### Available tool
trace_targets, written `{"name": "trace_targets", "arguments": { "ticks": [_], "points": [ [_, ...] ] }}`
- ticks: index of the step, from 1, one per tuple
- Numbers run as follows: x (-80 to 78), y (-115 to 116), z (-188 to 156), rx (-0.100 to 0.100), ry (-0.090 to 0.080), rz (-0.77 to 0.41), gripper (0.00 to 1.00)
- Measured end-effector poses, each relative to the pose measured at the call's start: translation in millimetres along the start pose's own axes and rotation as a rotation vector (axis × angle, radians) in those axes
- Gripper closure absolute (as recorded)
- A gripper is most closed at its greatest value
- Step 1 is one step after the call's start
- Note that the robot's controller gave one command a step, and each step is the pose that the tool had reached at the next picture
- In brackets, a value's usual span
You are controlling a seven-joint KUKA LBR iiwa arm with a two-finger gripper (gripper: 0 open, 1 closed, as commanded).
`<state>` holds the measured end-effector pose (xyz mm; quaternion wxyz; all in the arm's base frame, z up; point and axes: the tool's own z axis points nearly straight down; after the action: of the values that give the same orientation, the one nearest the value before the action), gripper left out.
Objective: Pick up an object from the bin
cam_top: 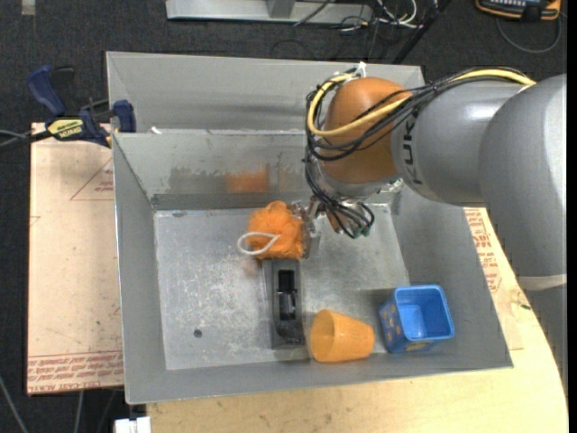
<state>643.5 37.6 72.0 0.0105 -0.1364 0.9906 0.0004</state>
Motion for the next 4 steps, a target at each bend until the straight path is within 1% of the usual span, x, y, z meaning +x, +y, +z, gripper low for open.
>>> {"name": "trace_targets", "arguments": {
  "ticks": [2, 3, 4],
  "points": [
    [-0.2, -0.2, -1.0, 0.000, -0.001, 0.001, 1.00],
    [-1.8, -0.7, -5.6, 0.001, -0.007, 0.003, 1.00],
    [-1.3, -0.4, -8.1, 0.000, -0.006, 0.003, 1.00]
  ]
}}
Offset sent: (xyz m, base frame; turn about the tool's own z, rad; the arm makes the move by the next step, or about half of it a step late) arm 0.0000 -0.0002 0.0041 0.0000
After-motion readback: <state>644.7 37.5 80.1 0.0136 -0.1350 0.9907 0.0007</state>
